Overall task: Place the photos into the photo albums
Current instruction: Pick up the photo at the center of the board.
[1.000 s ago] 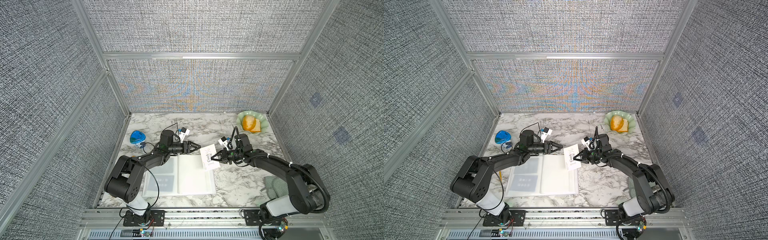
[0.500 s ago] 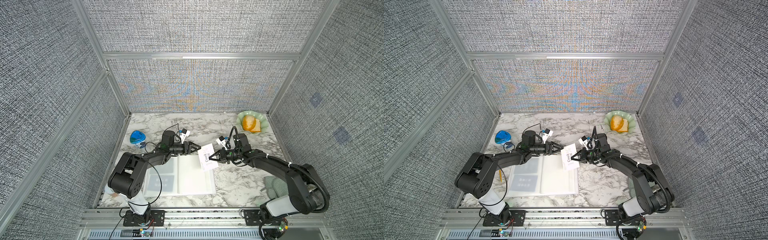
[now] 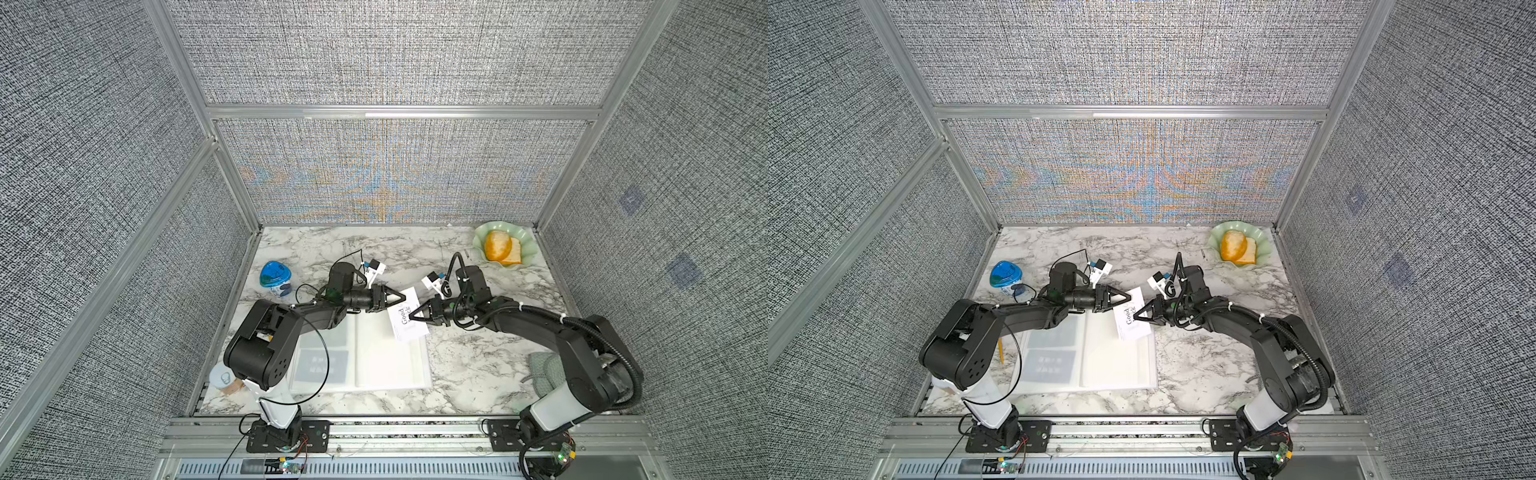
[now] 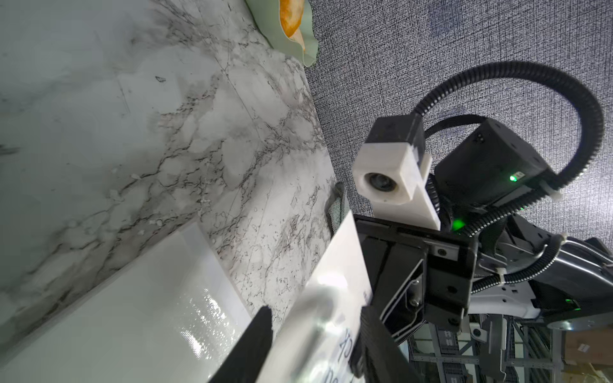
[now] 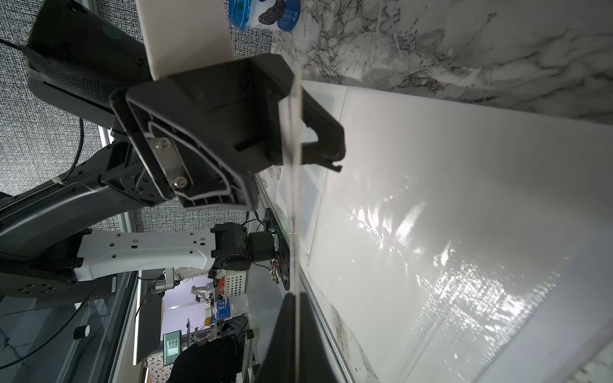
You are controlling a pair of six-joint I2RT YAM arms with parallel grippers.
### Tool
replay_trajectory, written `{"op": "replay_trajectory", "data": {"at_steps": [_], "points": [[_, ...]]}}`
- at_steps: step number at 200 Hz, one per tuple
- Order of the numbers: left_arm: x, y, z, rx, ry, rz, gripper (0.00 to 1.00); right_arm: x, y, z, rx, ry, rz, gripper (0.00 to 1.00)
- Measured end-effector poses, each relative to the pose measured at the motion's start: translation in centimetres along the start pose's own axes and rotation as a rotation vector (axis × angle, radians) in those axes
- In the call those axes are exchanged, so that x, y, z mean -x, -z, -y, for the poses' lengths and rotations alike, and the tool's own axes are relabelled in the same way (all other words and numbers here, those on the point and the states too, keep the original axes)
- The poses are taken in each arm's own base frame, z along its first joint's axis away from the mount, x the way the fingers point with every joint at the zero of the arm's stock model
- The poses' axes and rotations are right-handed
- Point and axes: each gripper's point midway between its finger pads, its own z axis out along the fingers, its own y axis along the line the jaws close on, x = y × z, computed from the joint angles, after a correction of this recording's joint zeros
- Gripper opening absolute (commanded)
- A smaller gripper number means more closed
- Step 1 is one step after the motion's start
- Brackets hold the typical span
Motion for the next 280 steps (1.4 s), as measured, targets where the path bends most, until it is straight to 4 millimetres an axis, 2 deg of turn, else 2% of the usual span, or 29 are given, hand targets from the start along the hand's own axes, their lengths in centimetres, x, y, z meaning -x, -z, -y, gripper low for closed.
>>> {"op": "replay_trajectory", "data": {"at_steps": [50,60,88,110,139,166,197,280], "points": [[-0.3,0.1,0.2,-0.018,0.009,-0.006,0.0,0.1,0.2,-0.3,0.012,-0.003,0.001,0.01],[-0.2,0.1,0.5,-0.023,0.0,-0.002,0.0,0.2,0.5,-0.3,0.011,-0.003,0.006,0.07],[0.4,0.6,0.9,-0.027,-0.017,0.018,0.0,0.6,1.4,-0.4,0.005,0.0,0.033,0.37],[1.7,2.0,1.2,-0.016,-0.014,0.074,0.0,0.9,2.5,-0.6,-0.01,0.011,0.067,0.5],[3.3,4.8,0.6,0.013,0.046,0.207,0.0,0.6,2.8,-0.7,-0.038,0.021,0.103,0.52],[4.0,6.7,0.3,0.026,0.109,0.339,0.0,-0.3,1.6,-0.1,-0.054,-0.027,0.115,0.53],[4.5,8.3,0.5,0.03,0.153,0.476,0.0,-0.3,0.0,-0.2,-0.045,-0.057,0.158,0.53],[4.2,11.0,-0.2,0.056,0.243,0.665,0.0,2.6,-2.9,-2.3,0.051,-0.094,0.254,0.53]]}}
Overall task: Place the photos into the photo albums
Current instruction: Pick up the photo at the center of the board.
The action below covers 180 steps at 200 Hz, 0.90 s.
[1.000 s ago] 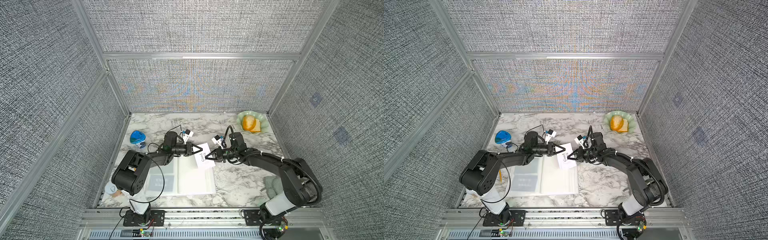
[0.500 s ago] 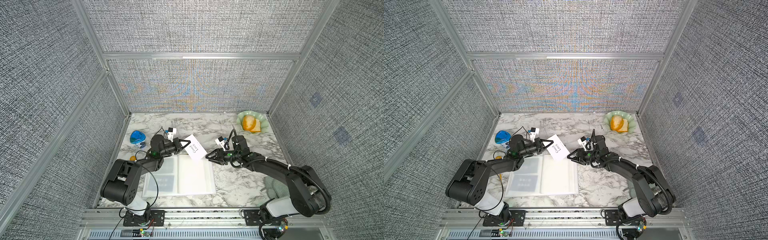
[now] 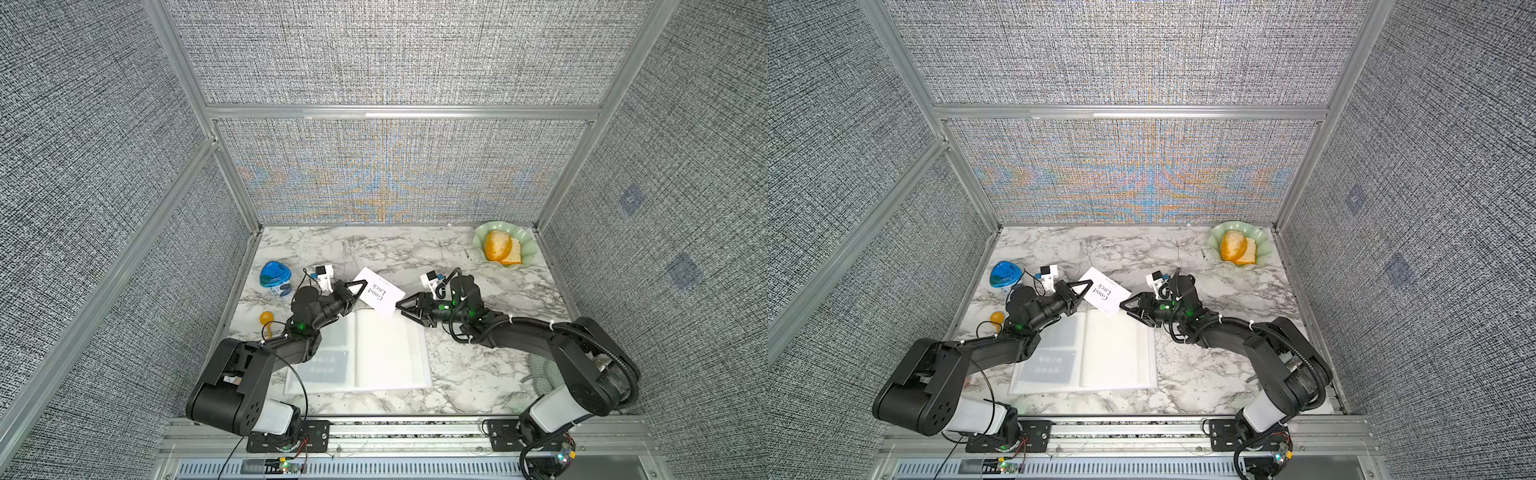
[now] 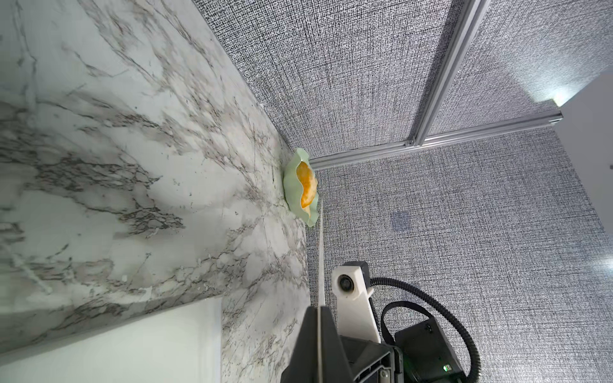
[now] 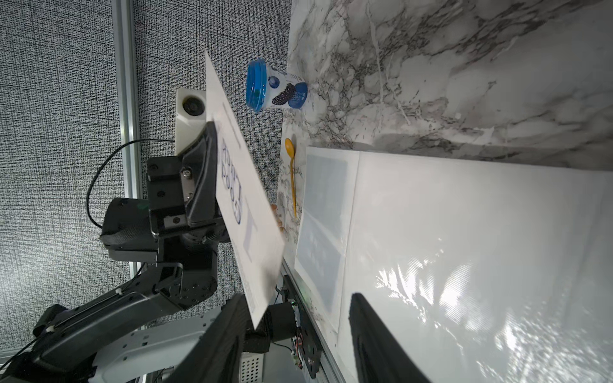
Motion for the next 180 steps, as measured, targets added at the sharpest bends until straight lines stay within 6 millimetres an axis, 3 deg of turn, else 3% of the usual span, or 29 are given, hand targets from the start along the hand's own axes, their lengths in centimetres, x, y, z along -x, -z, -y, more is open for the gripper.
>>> {"op": "replay_trajectory", "data": {"at_steps": [27,62,91,120,139,144,158,180], "points": [[-0.1,0.5,-0.5,0.015,0.012,0.028,0.0,0.5,-1.8,-0.8,0.041,-0.016,-0.007,0.48],[0.0,1.2,-0.7,0.023,0.028,0.061,0.0,0.2,-3.6,-2.0,0.084,-0.03,-0.028,0.35],[0.3,1.9,-0.3,0.027,0.022,0.099,0.0,0.2,-4.3,-2.9,0.102,-0.032,-0.023,0.21],[0.4,2.4,-0.3,0.047,0.018,0.126,0.01,0.5,-4.7,-3.0,0.104,-0.04,-0.015,0.0],[0.6,2.8,-0.6,0.072,0.013,0.143,0.12,0.8,-5.0,-3.2,0.105,-0.045,-0.014,0.0],[0.6,2.8,-0.7,0.081,0.011,0.146,0.22,0.8,-5.0,-3.2,0.105,-0.045,-0.015,0.0],[0.7,3.0,-0.6,0.113,-0.001,0.142,0.39,1.1,-5.1,-3.1,0.094,-0.053,-0.006,0.0],[1.9,3.2,0.0,0.205,-0.062,0.154,0.47,1.4,-5.1,-3.1,0.056,-0.053,-0.009,0.0]]}}
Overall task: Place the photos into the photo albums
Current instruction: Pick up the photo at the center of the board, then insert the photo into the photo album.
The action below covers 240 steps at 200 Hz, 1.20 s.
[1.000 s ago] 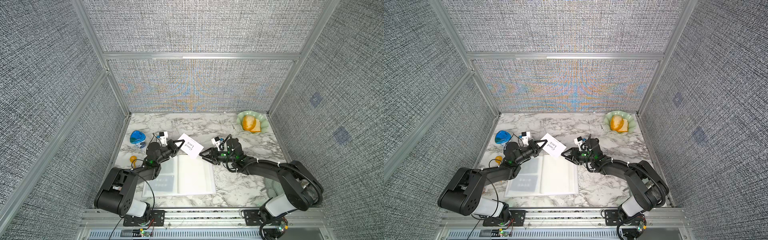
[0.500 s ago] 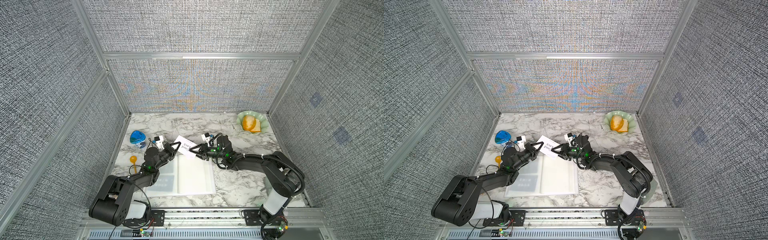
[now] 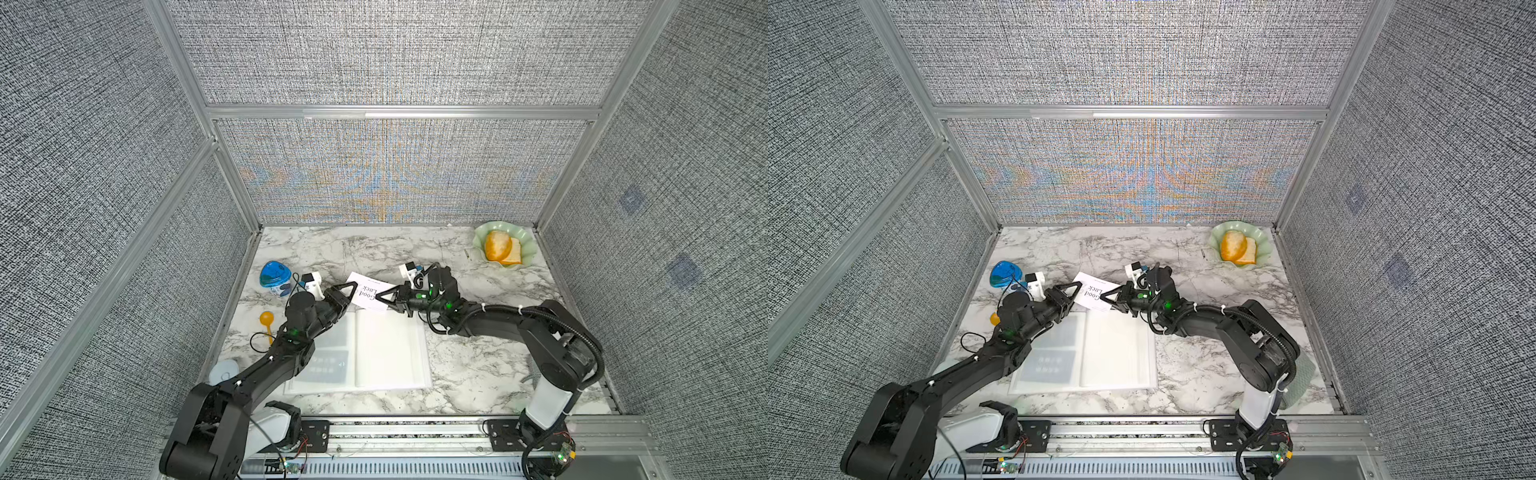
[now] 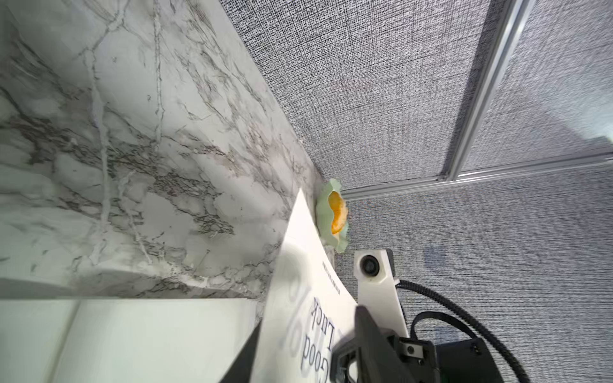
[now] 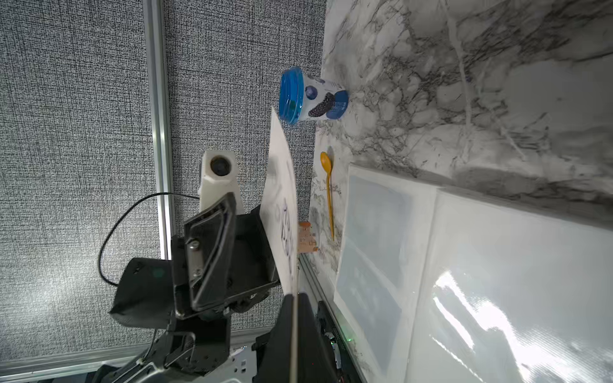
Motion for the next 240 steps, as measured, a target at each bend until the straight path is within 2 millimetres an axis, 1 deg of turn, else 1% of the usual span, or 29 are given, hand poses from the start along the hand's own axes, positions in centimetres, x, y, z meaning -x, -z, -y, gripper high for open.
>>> {"op": "replay_trajectory", "data": {"at_steps": [12,19,26,35,51,61,75,95,116,152,190,240], "points": [[1.2,0.3,-0.1,0.079,-0.05,0.029,0.47,0.2,0.0,-0.5,-0.025,0.016,-0.004,0.0],[1.6,0.5,-0.5,0.132,-0.076,0.039,0.46,0.2,0.2,-0.9,-0.039,0.025,-0.01,0.0],[2.0,0.8,-1.3,0.192,-0.1,0.048,0.45,0.1,0.3,-1.0,-0.059,0.04,-0.015,0.0],[2.2,1.4,-2.9,0.278,-0.124,0.054,0.44,0.1,0.3,-0.7,-0.102,0.044,-0.023,0.0],[2.0,2.7,-6.4,0.438,-0.15,0.045,0.44,-0.1,0.3,0.3,-0.194,0.05,-0.04,0.0],[1.7,3.6,-8.2,0.519,-0.16,0.035,0.43,-0.3,0.3,0.8,-0.254,0.063,-0.057,0.0],[1.2,4.7,-10.1,0.609,-0.173,0.02,0.42,-0.9,0.2,1.2,-0.317,0.088,-0.087,0.0],[0.6,5.8,-12.1,0.688,-0.184,0.0,0.4,-1.9,0.0,2.2,-0.399,0.106,-0.136,0.0],[0.2,6.3,-13.5,0.741,-0.197,-0.021,0.37,-2.7,-0.5,3.4,-0.488,0.122,-0.183,0.0],[-0.4,6.1,-15.3,0.801,-0.216,-0.072,0.35,-3.6,-1.4,3.8,-0.58,0.168,-0.239,0.0],[-0.7,6.2,-16.6,0.844,-0.229,-0.1,0.35,-3.9,-1.8,4.3,-0.673,0.208,-0.261,0.0],[-0.7,7.8,-18.9,0.952,-0.239,-0.086,0.35,-4.1,-1.9,4.5,-0.755,0.246,-0.28,0.0]]}}
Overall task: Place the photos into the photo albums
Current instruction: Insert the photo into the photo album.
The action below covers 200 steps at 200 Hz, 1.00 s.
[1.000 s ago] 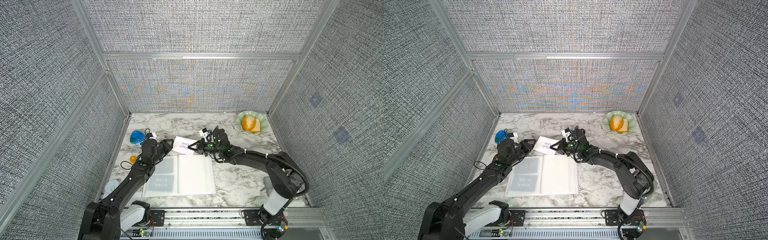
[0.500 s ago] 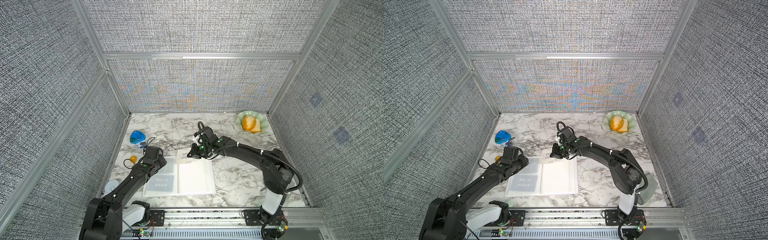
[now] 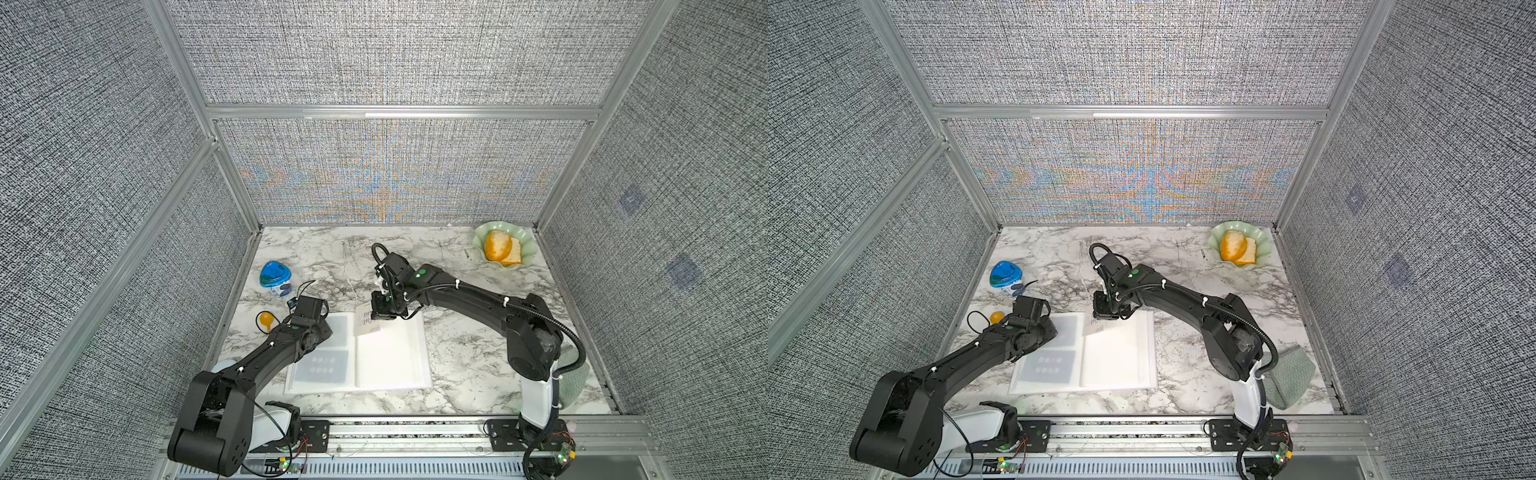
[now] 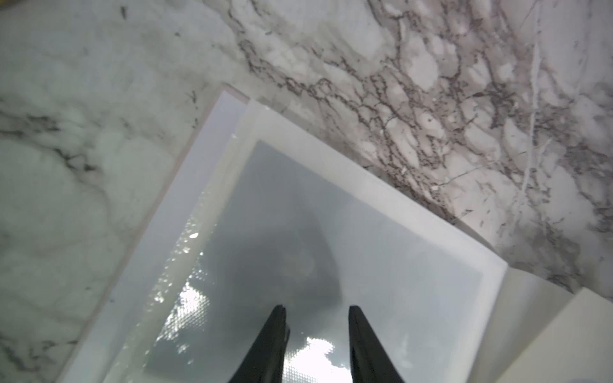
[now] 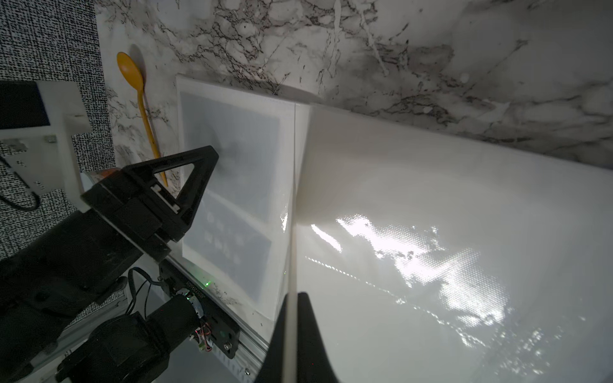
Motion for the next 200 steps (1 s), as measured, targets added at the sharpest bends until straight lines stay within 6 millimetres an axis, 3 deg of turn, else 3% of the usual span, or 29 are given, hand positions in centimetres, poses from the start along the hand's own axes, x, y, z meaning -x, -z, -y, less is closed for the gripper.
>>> {"op": "replay_trajectory", "data": {"at_steps": [128,200], "points": [[1.4,-0.4,-1.3,0.007,0.05,0.079,0.35,-0.5,-1.2,0.6,-0.096,0.022,-0.043,0.0],[1.2,0.0,-2.1,0.035,0.052,0.074,0.35,-1.7,-2.4,3.2,-0.105,-0.02,-0.084,0.0]]}}
